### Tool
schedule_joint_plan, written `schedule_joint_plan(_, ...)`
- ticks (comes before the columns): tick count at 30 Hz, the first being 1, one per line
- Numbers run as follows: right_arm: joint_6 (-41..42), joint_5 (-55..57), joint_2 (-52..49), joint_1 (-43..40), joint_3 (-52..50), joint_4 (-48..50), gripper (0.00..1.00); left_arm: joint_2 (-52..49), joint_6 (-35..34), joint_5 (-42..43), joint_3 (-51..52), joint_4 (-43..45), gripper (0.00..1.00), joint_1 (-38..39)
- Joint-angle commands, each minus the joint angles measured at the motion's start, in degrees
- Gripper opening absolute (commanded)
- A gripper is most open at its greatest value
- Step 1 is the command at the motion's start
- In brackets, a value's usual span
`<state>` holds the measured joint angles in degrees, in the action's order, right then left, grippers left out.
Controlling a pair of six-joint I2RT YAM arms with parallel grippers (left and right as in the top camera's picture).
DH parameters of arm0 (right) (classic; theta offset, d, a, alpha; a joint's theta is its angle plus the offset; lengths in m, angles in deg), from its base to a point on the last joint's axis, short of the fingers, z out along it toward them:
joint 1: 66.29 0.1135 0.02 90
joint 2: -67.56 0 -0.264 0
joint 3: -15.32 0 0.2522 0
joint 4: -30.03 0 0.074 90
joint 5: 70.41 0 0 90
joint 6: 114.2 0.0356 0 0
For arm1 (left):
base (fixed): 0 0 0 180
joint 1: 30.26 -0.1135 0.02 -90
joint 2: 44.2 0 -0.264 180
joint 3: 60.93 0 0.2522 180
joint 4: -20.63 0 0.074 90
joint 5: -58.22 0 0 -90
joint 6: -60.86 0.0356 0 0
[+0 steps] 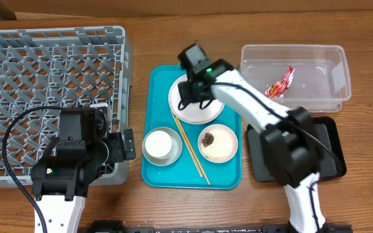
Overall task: Sort waste into correct bins and load items into the dishwasher
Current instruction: 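Grasp the white tissue on the plate with the right gripper, drop into clear bin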
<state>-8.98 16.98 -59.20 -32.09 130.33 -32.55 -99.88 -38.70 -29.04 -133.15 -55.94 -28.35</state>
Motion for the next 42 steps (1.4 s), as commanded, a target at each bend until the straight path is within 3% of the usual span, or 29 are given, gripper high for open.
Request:
schedule_joint_plan(1,2.6,0.0,-1.7,-0.4,0.0,0.4,0.51,0.2,-1.0,0.0,-1.4,0.0,1.00,0.3)
schedule_joint_plan(2,2.9,-0.1,-2.1,-0.4,0.0,0.3,0.47,0.2,-1.0,0.0,-1.4,0.0,1.00,0.3)
schedule_joint_plan(3,2.8,-0.1,-2.1,-0.4,0.0,0.0,0.32,0.2,-1.0,0.0,-1.4,0.0,1.00,0.3)
schedule_joint_plan(5,2.8,0.0,-1.6,-0.4,0.1,-1.2,0.14,0.2,-1.0,0.0,-1.4,0.0,1.00,0.3)
schedule_joint_plan(8,2.9,0.0,0.5,-1.0,0.6,-3.4,0.04,0.2,-1.0,0.0,-1.4,0.0,1.00,0.3)
schedule_joint_plan(16,3.1,4.3,15.5,-7.9,3.7,-8.4,0.04,0.2,-1.0,0.0,-1.4,0.0,1.00,0.3)
schedule_joint_plan(19,6.7,6.3,21.3,-12.7,3.7,-9.0,0.04,0.2,-1.0,0.0,-1.4,0.0,1.00,0.3)
schedule_joint_plan(24,13.6,6.3,23.6,-23.1,3.2,-13.1,0.04,0.2,-1.0,0.1,-1.4,0.0,1.00,0.3)
schedule_joint_plan(27,13.6,4.0,23.5,-27.2,0.6,-13.1,0.04,0.2,-1.0,0.1,-1.4,0.1,1.00,0.3)
schedule_joint_plan(28,13.6,3.4,23.3,-28.5,-0.7,-12.8,0.05,0.2,-1.0,0.1,-1.4,0.1,1.00,0.3)
schedule_joint_plan(30,14.0,3.3,23.3,-30.8,-3.2,-11.5,0.27,0.2,-1.0,0.1,-1.4,0.0,1.00,0.3)
schedule_joint_plan(42,11.3,2.4,28.0,-33.1,-0.3,-12.8,0.37,0.2,-1.0,0.2,-1.4,0.0,1.00,0.3)
